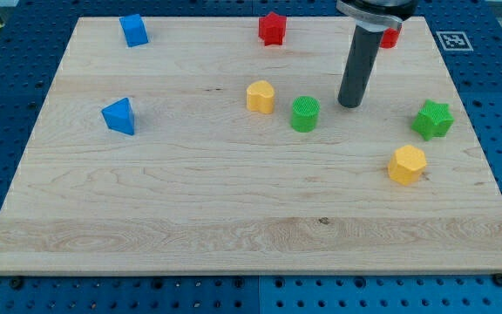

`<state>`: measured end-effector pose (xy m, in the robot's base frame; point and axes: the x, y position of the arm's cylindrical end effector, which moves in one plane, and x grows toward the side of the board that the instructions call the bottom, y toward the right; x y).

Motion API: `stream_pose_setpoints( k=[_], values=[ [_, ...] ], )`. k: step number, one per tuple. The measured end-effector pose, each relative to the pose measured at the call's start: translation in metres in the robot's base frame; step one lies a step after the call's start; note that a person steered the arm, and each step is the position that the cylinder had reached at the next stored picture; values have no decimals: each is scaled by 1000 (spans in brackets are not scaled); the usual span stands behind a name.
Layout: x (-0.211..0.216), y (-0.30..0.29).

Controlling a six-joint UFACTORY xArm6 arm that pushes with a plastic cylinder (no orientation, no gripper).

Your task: Push the yellow heart a bit left and down

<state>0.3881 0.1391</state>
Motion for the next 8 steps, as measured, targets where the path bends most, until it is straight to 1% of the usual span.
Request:
stream_pose_setpoints(
  k=[1, 2, 4, 5, 6, 7, 8],
  values=[
    [-20, -2],
    [-34, -36],
    [6, -135],
    [5, -165],
    [-25, -164],
    [-19, -179],
    [13, -193]
  ],
)
